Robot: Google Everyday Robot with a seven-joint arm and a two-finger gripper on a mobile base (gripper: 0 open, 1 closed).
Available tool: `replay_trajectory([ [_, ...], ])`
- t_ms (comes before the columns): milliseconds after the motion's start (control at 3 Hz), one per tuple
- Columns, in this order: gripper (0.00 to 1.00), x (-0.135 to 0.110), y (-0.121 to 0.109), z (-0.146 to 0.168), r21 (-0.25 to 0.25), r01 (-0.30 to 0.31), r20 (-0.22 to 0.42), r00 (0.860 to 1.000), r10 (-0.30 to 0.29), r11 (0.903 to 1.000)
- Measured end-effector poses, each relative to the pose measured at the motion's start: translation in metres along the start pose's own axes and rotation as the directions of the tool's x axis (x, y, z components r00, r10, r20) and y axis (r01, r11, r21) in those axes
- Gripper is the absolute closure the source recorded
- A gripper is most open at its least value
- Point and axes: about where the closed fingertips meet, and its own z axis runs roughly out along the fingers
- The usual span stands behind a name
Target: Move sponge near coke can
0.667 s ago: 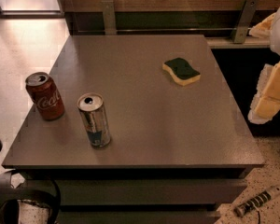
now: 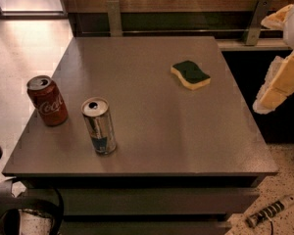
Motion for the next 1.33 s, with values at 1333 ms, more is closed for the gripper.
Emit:
replay_trajectory([
  [1333, 0.0, -0.008, -0.091, 0.095, -0.035, -0.179, 0.541, 0.824, 0.169, 0.9833],
])
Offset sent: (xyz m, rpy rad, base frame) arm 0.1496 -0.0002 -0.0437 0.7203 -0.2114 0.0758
